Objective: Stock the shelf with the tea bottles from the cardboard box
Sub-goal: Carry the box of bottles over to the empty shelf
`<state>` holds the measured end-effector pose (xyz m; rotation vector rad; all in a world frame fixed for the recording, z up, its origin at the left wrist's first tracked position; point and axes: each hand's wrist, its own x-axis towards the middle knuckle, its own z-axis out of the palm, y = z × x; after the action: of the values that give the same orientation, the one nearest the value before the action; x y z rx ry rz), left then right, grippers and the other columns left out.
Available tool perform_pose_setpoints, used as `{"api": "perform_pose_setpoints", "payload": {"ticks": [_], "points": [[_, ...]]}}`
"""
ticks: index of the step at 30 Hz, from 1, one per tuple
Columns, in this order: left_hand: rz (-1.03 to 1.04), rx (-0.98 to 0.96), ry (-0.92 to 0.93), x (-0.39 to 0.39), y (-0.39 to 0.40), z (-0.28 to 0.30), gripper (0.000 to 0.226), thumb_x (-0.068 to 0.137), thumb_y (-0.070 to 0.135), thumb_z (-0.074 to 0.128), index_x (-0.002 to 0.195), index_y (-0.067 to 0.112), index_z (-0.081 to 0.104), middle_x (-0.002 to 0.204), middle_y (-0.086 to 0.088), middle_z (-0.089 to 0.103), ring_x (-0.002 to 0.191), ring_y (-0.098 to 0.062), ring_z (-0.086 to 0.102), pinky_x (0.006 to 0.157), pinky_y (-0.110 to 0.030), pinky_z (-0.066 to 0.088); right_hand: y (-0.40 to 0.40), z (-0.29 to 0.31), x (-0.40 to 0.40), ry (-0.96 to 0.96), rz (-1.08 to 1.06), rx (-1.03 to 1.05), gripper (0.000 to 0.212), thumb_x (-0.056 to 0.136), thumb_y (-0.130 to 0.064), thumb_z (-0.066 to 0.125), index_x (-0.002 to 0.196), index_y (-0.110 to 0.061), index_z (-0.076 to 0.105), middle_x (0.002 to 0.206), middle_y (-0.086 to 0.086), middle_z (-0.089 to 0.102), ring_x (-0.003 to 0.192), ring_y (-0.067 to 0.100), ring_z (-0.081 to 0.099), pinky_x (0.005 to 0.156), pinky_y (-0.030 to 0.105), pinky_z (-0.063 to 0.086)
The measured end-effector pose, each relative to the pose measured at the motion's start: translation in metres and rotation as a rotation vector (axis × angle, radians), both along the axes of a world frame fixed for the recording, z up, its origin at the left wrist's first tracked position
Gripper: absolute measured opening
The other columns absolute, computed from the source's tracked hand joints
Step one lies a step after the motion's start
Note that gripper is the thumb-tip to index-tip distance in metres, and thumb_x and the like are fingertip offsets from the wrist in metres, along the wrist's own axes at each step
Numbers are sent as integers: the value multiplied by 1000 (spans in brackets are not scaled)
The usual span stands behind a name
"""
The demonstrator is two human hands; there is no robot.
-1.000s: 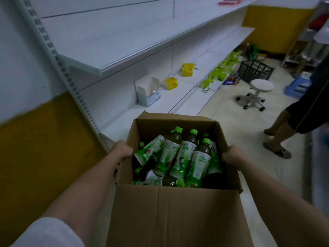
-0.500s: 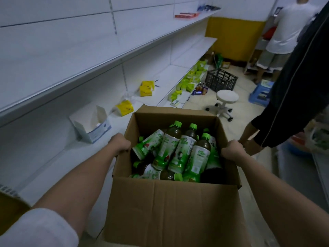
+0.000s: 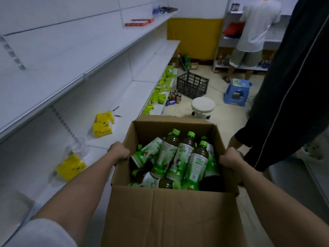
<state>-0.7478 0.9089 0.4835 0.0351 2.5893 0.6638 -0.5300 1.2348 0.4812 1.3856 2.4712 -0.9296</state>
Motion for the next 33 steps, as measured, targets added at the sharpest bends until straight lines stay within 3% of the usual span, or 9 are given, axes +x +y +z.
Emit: {"api": "perform_pose_setpoints", "payload": {"ticks": [2,8,13,17,21,26,33], "points": [[-8,-16,9,-37,41,-6,34,75,10,66,103,-10,64,103,-29,66,90,-43,66,68,-49,58,42,-8,-38,-10,3,-8,25,82,-12,59,102,2,56,97,17,60,86,30,60,62,31,48],[10,-63,-32,-138,159,-28,18,79,11,62,88,-5,61,96,-27,67,82,-40,66,58,-40,55,170,-31,-154,-6,24,-25,22,80,-12,59,97,0,54,109,22,63,98,35,62,80,40,55],[55,-32,-81,-217,243,-42,17,77,11,63,89,-2,62,93,-24,67,65,-31,60,45,-31,49,259,-31,-242,-37,48,-38,28,78,-11,59,103,2,58,107,20,63,96,35,62,75,37,53],[28,-50,-111,-300,319,-57,21,76,12,65,92,-2,64,97,-24,67,81,-36,66,60,-41,56,332,-45,-320,-58,47,-54,29,80,-11,60,104,5,60,107,22,64,97,35,63,79,40,54],[-19,-70,-59,-391,393,-78,27,79,14,63,100,-1,67,107,-24,68,98,-37,66,77,-37,54,393,-67,-396,-51,-3,-71,27,83,-7,59,107,6,59,107,23,63,99,37,63,84,45,55],[-60,-93,-52,-496,474,-81,32,84,16,61,107,-5,67,113,-26,66,105,-38,64,80,-35,51,468,-66,-492,-60,-22,-54,16,81,-4,58,94,4,59,97,22,62,92,37,63,72,39,51],[48,-61,-69,-604,581,-82,15,81,7,63,89,-4,69,102,-25,69,95,-36,66,67,-32,47,589,-78,-633,-64,82,-58,26,80,-6,58,102,9,62,106,27,65,99,41,63,81,44,53]]}}
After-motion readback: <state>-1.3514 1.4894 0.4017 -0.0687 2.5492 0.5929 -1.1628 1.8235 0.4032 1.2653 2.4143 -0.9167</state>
